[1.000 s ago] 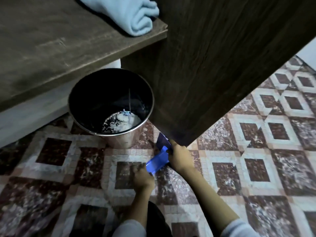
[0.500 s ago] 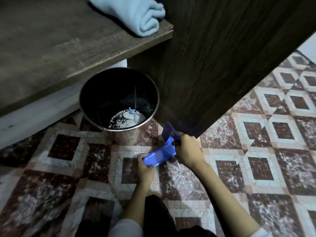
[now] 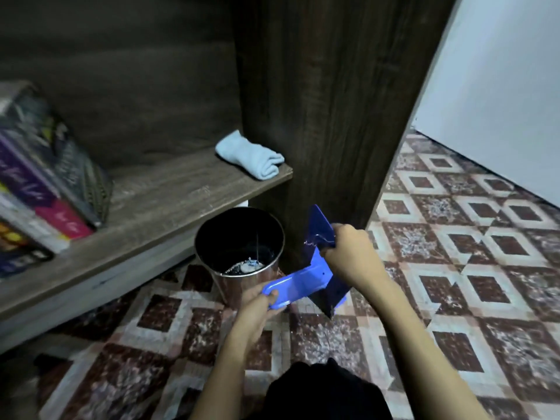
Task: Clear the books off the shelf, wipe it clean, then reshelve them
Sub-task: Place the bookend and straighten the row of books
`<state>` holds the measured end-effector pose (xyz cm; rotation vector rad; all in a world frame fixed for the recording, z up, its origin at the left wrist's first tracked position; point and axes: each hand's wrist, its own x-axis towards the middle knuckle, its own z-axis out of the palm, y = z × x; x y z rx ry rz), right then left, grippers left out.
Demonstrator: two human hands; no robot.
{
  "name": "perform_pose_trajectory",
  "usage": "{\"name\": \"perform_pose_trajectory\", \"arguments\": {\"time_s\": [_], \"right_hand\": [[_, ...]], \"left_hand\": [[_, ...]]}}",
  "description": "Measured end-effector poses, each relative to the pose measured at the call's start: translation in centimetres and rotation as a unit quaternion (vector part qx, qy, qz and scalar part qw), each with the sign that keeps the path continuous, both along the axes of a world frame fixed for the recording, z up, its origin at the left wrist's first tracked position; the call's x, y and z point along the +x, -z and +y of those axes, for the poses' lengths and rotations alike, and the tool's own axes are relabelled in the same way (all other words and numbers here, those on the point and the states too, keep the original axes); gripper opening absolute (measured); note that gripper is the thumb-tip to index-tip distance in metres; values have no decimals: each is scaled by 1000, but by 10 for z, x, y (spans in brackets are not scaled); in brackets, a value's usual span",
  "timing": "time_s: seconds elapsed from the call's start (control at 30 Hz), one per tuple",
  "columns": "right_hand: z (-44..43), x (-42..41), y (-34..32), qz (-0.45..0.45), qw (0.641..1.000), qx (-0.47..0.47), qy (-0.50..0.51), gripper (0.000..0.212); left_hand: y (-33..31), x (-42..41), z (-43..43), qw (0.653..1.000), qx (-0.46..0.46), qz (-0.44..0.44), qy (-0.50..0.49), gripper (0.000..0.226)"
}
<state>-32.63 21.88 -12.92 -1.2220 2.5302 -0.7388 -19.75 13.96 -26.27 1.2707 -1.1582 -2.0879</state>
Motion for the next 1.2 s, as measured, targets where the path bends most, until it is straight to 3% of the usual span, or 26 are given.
{"name": "perform_pose_trajectory", "arguments": {"time_s": [0.27,0.5,0.67,0.77,0.9,1.1,1.2], "right_hand": [[-5,23,-101,-41,985,-164,-20,21],[-52,62,-132,-108,924,-361,-71,24],[-103,81,-82,-103,945,-291,-112,30],[-129,84,-56,-106,946,-295,-80,33],[-158,93,-36,-131,947,-292,-35,26],[-184,102,-20,-126,953,-272,-33,27],[-197,105,-17,-125,957,-260,-29,30]], "left_hand": [[-99,24,-21,994,-53,80,-57,26],[-171,60,-70,971,-63,141,-181,15],[-188,77,-103,963,-56,130,-231,16],[-186,81,-118,960,-61,98,-254,11],[-180,78,-136,938,-100,81,-321,25],[-158,73,-157,913,-116,44,-388,28],[-144,76,-172,907,-147,-43,-391,26]]}}
